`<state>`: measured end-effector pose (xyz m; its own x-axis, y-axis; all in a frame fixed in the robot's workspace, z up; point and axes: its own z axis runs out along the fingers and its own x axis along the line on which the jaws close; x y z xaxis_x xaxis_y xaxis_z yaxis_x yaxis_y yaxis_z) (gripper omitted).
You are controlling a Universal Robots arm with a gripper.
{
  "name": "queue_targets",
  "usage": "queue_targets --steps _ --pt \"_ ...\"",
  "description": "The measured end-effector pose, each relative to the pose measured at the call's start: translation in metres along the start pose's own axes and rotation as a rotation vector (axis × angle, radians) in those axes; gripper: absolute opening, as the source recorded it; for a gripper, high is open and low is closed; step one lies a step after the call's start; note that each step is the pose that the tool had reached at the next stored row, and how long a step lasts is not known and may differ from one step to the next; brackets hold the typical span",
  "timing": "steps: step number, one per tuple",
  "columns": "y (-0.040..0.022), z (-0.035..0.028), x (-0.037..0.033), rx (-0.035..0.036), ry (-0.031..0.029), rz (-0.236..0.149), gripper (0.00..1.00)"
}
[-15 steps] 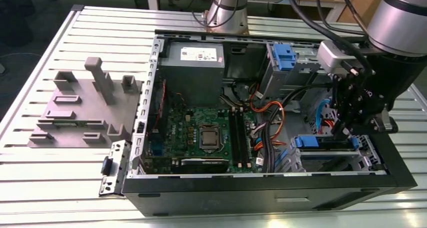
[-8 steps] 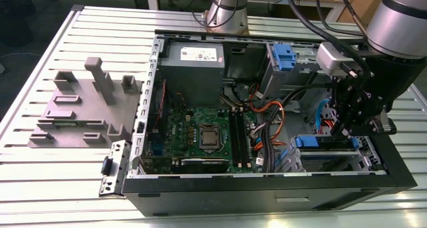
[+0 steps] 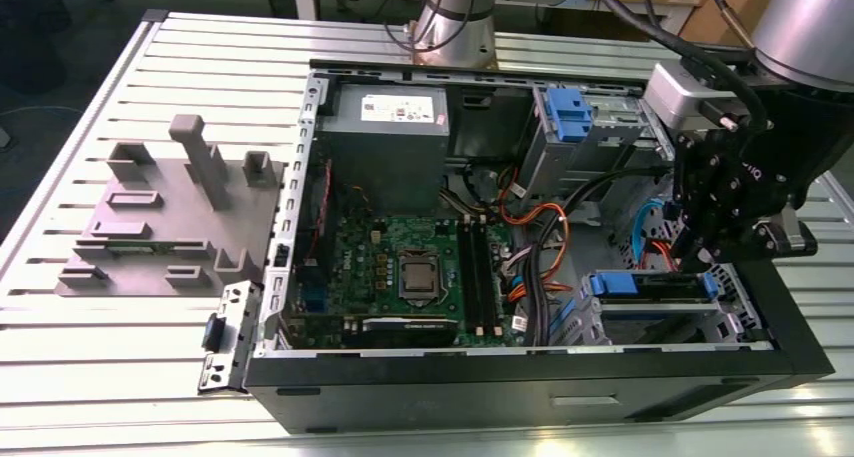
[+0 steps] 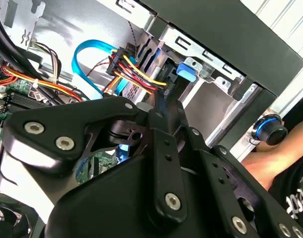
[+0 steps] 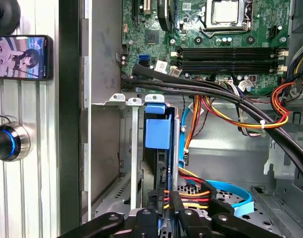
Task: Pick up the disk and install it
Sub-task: 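Insert the first disk wire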
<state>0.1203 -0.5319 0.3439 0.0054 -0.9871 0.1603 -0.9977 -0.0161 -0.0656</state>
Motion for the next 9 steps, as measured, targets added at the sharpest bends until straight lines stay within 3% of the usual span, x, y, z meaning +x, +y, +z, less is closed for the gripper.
queue_targets --steps 9 --pt "-0.0001 -0.0013 0.0002 0.0 0.0 0.0 0.24"
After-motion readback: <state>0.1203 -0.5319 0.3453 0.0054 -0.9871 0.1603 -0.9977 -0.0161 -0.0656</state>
